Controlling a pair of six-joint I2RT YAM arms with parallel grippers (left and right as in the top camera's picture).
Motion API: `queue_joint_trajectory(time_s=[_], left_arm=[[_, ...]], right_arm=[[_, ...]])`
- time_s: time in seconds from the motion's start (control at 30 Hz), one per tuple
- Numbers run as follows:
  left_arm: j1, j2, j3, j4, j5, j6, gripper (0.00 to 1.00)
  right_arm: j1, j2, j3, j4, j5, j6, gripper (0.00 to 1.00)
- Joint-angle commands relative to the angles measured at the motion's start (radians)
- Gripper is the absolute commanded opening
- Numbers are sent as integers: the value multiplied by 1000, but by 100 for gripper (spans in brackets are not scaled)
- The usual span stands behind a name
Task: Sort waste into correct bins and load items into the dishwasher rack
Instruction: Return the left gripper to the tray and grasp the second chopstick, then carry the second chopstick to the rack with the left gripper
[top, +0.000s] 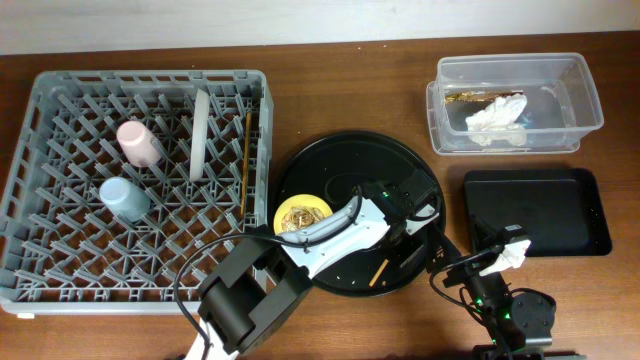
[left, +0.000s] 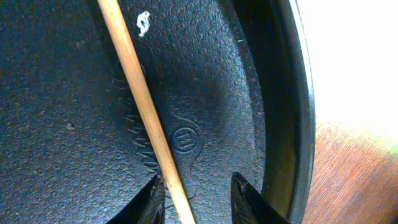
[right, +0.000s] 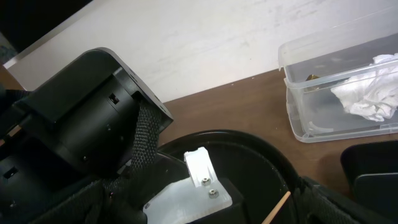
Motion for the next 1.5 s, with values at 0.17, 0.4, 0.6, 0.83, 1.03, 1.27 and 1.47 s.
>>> queue_joint_trajectory(time_s=[0.17,0.4,0.6,0.83,1.03,1.27,1.47], left_arm=[[1,79,-9,21,-98,-2,33],[1,82,10,21,-103,-2,3],[1,81,145,-86,-102,-2,1],[106,81,483,-301,-103,-3,1],[430,81,738,-515,-361,-28,1],[695,90,723,-586,-352,-29,0],[714,90,641,-562,-280,-29,1]], right_arm=[[0,-7,-5,-5,-16,5,99],[0,-7,-5,-5,-16,5,99],[0,-8,-5,-5,-16,5,99],[0,-8,-5,-5,-16,5,99],[0,-7,-5,-5,-16,5,99],[0,-8,-5,-5,-16,5,99],[0,-7,-5,-5,-16,5,99]])
